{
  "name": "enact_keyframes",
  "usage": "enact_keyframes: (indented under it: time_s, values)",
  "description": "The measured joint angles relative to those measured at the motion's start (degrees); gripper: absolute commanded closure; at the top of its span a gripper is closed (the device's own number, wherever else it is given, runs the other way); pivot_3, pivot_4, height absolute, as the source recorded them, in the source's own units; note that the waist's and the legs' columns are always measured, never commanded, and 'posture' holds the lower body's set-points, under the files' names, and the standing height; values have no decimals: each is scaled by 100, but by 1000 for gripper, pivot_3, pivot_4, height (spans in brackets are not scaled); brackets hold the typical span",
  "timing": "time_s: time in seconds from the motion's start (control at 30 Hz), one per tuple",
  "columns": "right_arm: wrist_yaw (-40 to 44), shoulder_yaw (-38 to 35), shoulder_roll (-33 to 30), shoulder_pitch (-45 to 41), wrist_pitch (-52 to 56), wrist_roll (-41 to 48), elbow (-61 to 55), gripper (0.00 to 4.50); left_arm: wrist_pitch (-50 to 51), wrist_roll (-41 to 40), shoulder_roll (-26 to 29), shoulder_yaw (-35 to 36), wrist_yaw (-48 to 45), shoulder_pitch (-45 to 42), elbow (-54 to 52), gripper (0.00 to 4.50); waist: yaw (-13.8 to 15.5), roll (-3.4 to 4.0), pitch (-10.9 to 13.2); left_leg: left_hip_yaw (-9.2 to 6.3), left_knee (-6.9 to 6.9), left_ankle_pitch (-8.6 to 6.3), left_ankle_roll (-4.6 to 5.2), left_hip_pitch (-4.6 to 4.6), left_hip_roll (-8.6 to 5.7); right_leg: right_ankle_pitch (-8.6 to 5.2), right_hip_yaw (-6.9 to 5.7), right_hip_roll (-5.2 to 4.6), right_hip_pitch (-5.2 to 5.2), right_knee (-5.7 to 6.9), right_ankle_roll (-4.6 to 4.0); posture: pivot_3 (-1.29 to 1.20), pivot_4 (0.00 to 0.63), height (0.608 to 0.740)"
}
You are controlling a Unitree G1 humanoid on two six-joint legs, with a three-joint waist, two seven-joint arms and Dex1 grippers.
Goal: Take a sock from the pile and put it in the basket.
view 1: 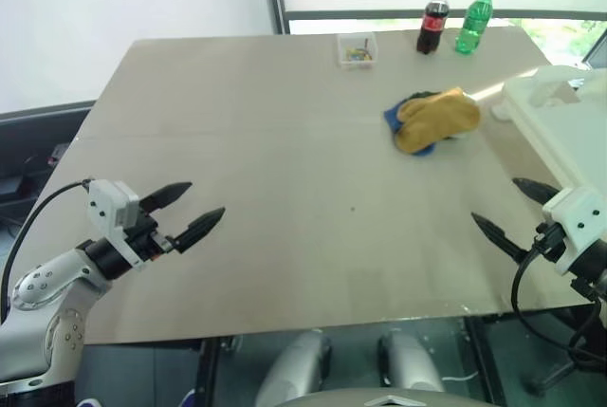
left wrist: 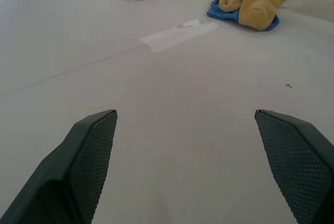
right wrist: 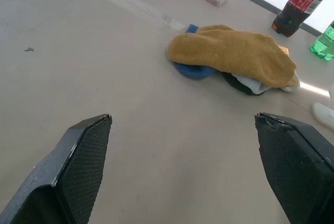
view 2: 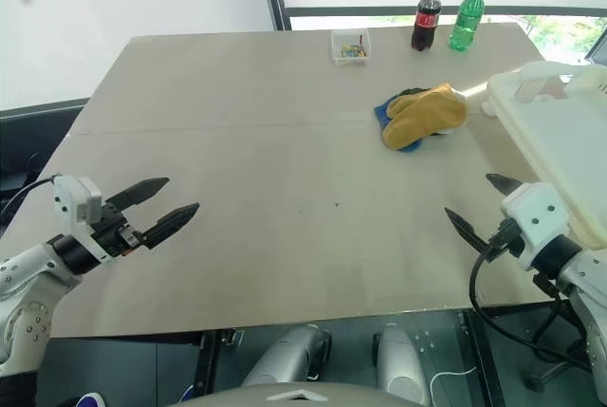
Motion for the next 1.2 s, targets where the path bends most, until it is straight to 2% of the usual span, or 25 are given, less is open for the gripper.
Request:
enact_keyframes:
  time_s: [0.1, 0.37, 0.6, 0.67, 0.83, 0.97, 1.2]
  values:
    - [-71, 36, 40, -28, 50, -11, 0, 0, 34, -4, -22, -9, 17, -57, 1, 41, 1, 0, 0, -1, 0, 0, 0, 1, 0, 0, -2, 0, 0, 0, 0, 0, 150, 740]
    - [-477, 875, 256, -597, 379, -322, -8, 0, 202, -25, -177, -232, 133, -344, -86, 41, -3, 1, 1, -3, 0, 1, 0, -2, 1, 0, -3, 3, -7, 0, 0, 0, 150, 740]
    - [-935, 1775, 502, -1640, 832, -855, 214, 0, 299, -23, -358, -498, 270, -493, -281, 41, -1, 1, 1, -3, 0, 5, -8, -6, 1, 1, -3, 2, -11, 0, -1, 0, 150, 740]
    - [-958, 1819, 524, -1680, 846, -878, 229, 0, 309, -26, -377, -534, 276, -511, -330, 41, 2, 1, 1, -4, 0, 10, -14, -8, 1, 1, -4, 3, -14, 1, -1, 0, 150, 740]
    - [-1277, 2458, 867, -2469, 948, -1427, 970, 0, 340, -470, -403, -553, -10, -491, -603, 41, -23, 2, 2, 1, -6, 20, -18, -14, 2, 2, 2, 5, -30, 4, -4, 0, 150, 740]
    - [-1459, 2956, 1264, -3407, 786, -1896, 2134, 0, 324, -609, -387, -518, -250, -471, -603, 41, -56, 3, 3, 2, -11, 22, -18, -9, 3, 5, 3, 9, -29, 5, -10, 0, 150, 740]
    - [-1690, 3237, 1845, -4828, 98, -2353, 4135, 0, 344, -697, -293, -534, -371, -649, -625, 41, -88, 3, 4, 1, -18, 22, -19, -12, 3, 9, 2, 11, -33, -2, -16, 0, 150, 740]
